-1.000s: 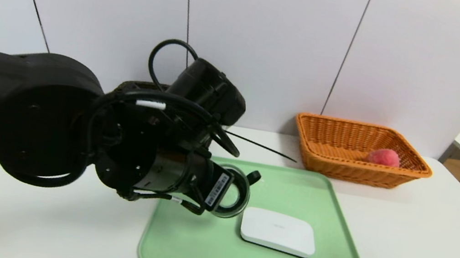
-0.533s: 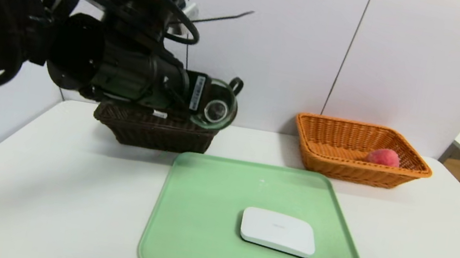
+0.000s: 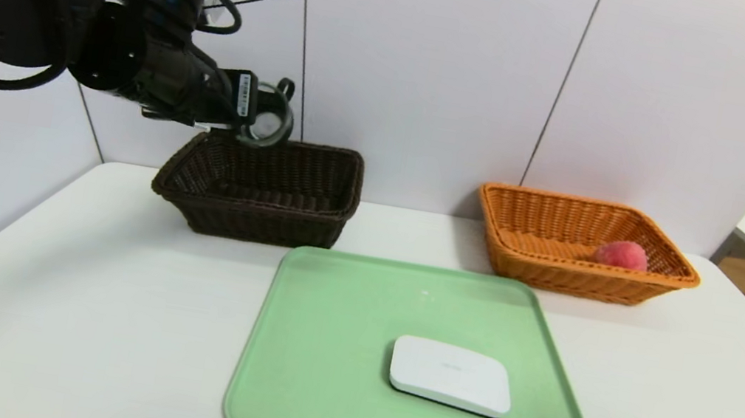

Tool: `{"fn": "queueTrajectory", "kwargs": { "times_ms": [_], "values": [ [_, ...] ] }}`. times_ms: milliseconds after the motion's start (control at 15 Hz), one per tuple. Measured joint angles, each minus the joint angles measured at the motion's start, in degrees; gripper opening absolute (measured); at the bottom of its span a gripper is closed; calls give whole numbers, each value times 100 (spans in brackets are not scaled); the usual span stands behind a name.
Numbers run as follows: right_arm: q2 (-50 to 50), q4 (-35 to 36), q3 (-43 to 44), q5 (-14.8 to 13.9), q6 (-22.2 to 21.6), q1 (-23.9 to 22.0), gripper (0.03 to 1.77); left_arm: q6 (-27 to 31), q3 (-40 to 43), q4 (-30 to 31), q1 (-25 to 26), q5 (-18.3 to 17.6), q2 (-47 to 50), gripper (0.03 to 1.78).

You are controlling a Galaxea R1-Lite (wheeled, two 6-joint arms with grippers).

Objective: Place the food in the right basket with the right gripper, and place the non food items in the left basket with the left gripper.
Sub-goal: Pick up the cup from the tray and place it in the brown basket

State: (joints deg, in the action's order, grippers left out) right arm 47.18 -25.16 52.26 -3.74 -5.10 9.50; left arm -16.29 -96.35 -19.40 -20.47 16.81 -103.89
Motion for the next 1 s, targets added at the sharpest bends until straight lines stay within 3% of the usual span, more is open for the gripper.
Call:
{"fn": "queueTrajectory", "kwargs": {
  "times_ms": [467, 800, 1000],
  "values": [
    [-5, 9, 20, 5, 0, -21, 169, 46, -61, 18, 446, -67, -702, 9],
    [-74, -17, -20, 0, 2, -21, 169, 30, -544, 71, 564, -33, -1248, 80],
    [-95, -13, -39, 5, 2, -21, 169, 28, -621, 51, 571, -30, -1353, 108]
  ]
}}
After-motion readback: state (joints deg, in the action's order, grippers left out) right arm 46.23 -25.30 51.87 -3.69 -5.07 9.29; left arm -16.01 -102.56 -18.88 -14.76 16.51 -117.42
